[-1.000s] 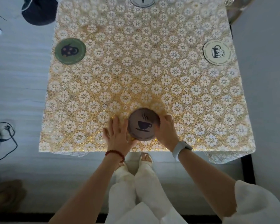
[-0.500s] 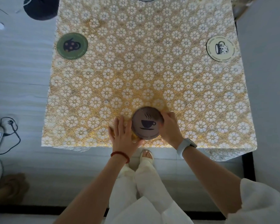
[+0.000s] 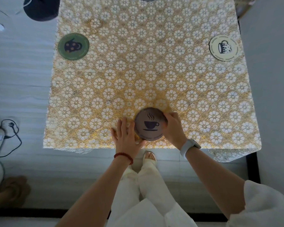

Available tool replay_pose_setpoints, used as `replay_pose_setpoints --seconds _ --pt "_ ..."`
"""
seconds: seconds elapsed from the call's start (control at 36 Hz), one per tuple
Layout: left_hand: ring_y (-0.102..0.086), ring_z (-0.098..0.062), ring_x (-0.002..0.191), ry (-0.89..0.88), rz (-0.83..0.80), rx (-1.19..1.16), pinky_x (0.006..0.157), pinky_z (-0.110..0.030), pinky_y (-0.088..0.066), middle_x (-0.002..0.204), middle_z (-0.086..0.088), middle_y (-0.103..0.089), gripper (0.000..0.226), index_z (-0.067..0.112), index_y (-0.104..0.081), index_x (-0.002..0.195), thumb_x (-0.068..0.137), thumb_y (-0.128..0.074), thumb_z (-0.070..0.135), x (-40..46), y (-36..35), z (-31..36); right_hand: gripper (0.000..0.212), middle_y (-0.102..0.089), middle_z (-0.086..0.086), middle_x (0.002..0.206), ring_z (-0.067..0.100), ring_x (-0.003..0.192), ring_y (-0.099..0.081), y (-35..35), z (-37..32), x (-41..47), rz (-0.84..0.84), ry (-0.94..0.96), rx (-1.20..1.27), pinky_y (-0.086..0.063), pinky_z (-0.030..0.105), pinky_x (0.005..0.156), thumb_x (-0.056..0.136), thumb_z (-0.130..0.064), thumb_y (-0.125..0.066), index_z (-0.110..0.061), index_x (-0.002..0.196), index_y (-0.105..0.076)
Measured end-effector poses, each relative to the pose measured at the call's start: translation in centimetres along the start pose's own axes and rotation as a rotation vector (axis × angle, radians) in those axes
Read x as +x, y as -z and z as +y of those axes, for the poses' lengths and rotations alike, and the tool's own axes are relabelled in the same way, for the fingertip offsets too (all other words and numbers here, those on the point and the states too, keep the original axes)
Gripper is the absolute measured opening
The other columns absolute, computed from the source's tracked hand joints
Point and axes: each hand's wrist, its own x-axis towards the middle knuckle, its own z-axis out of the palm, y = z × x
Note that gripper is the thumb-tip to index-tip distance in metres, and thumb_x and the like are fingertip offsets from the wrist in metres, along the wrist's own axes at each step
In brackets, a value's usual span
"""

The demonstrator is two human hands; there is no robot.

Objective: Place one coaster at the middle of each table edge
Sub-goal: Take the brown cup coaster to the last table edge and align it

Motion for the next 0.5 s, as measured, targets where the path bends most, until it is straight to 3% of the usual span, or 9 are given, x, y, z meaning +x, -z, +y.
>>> replay_pose_setpoints --seconds 0.5 --pt "-0.011 -0.032 0.141 -0.004 -0.027 0.047 0.111 -0.062 -0.009 0.151 -0.015 -0.018 0.08 0.019 -0.034 0.133 0.068 -0.063 0.055 -0.02 0.25 0.31 0.038 -0.041 0.018 0.126 0.033 0.117 -0.035 -0.05 0.31 0.0 0.029 0.007 0.023 -0.034 0.04 0.103 0.088 -0.006 -0.039 -0.002 0.125 -0.046"
